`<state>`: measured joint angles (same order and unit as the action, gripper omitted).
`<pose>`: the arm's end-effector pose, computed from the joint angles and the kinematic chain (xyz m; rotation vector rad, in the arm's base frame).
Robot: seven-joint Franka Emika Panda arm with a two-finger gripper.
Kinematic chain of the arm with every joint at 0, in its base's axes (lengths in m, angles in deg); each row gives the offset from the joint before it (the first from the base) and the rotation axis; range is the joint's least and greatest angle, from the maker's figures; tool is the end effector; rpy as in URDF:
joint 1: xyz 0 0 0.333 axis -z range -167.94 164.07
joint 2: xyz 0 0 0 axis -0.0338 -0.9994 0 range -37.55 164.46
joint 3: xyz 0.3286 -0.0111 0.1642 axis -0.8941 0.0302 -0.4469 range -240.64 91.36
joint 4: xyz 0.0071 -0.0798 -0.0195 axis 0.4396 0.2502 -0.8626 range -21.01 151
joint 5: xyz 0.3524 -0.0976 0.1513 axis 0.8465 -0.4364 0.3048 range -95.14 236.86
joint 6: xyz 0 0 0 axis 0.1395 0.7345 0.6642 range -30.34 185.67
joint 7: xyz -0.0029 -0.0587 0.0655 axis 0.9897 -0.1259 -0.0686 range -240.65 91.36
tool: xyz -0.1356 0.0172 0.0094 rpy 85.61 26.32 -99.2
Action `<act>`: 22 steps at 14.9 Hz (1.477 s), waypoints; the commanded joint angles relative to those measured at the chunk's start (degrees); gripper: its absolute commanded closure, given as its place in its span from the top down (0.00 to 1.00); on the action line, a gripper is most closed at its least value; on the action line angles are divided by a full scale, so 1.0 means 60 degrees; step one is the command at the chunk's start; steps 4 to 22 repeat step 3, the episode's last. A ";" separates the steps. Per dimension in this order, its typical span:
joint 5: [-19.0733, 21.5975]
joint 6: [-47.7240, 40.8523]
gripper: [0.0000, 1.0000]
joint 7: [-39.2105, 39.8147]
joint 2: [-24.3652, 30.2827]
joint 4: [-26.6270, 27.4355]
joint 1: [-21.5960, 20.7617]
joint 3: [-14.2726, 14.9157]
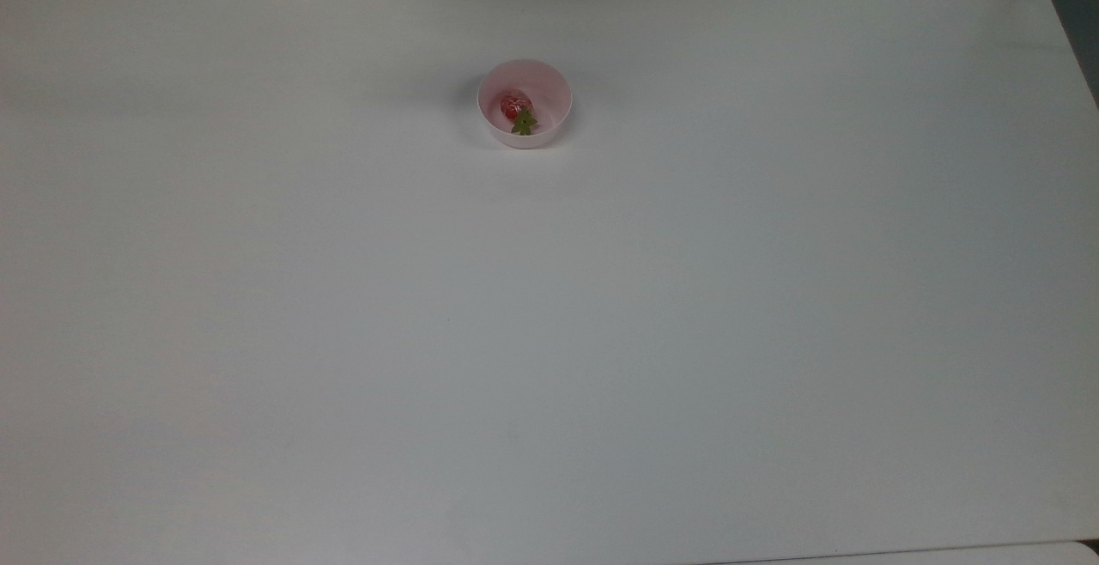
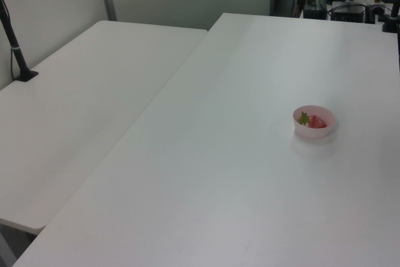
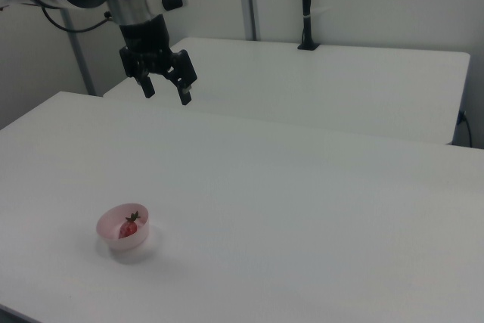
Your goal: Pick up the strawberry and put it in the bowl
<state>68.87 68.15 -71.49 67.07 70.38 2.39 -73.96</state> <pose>0.5473 -0.0525 0.6481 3.0967 -0.0455 0.1502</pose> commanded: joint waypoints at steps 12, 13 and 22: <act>0.0200 -0.0309 1.00 0.0221 -0.0076 -0.0254 0.0378 -0.0378; 0.0200 -0.0309 1.00 0.0221 -0.0076 -0.0254 0.0378 -0.0378; 0.0200 -0.0309 1.00 0.0221 -0.0076 -0.0254 0.0378 -0.0378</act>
